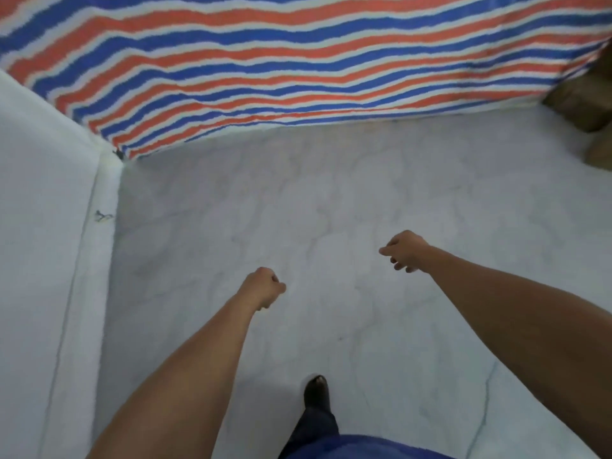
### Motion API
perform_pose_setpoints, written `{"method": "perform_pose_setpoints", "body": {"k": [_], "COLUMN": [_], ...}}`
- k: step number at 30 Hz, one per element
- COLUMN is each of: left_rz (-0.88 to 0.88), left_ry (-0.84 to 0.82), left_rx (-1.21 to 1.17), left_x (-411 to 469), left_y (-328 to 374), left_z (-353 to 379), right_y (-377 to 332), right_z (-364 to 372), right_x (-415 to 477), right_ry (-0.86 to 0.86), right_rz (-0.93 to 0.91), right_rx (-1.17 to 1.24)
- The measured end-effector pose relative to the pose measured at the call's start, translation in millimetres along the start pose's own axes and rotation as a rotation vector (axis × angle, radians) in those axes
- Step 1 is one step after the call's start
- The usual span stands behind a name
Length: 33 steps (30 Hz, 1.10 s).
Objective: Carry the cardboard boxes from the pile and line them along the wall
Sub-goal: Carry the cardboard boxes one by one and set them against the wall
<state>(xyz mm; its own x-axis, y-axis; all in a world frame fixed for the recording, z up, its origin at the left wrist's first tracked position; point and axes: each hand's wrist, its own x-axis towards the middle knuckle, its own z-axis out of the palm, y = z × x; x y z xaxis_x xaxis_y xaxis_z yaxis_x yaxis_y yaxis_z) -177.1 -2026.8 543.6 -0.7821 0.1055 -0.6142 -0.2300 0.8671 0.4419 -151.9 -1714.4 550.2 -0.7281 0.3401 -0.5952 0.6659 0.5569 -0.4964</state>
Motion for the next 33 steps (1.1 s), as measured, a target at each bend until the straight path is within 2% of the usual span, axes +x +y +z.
{"method": "perform_pose_setpoints", "body": {"k": [5, 8, 15, 21, 27, 33], "left_rz": [0.168, 0.278, 0.490, 0.534, 0.569, 0.583], "left_ry": [-0.032, -0.068, -0.271, -0.353, -0.389, -0.407], "left_rx": [0.148, 0.233, 0.411, 0.483, 0.494, 0.532], "left_x": [76.2, 110.2, 162.0, 194.4, 220.5, 291.1], "left_y": [135.1, 227.5, 440.6, 587.8, 711.2, 839.4], "left_z": [-32.6, -22.3, 76.3, 156.7, 202.9, 242.2], "right_y": [6.4, 41.9, 186.9, 281.6, 328.3, 371.5], "right_z": [-95.2, -146.7, -266.9, -381.6, -503.6, -596.3], "right_x": [43.1, 61.8, 112.0, 161.5, 206.1, 284.5], "right_ry": [0.134, 0.213, 0.333, 0.364, 0.443, 0.448], "right_rz": [0.042, 0.111, 0.363, 0.466, 0.460, 0.486], "right_rx": [0.131, 0.226, 0.448, 0.507, 0.506, 0.537]}}
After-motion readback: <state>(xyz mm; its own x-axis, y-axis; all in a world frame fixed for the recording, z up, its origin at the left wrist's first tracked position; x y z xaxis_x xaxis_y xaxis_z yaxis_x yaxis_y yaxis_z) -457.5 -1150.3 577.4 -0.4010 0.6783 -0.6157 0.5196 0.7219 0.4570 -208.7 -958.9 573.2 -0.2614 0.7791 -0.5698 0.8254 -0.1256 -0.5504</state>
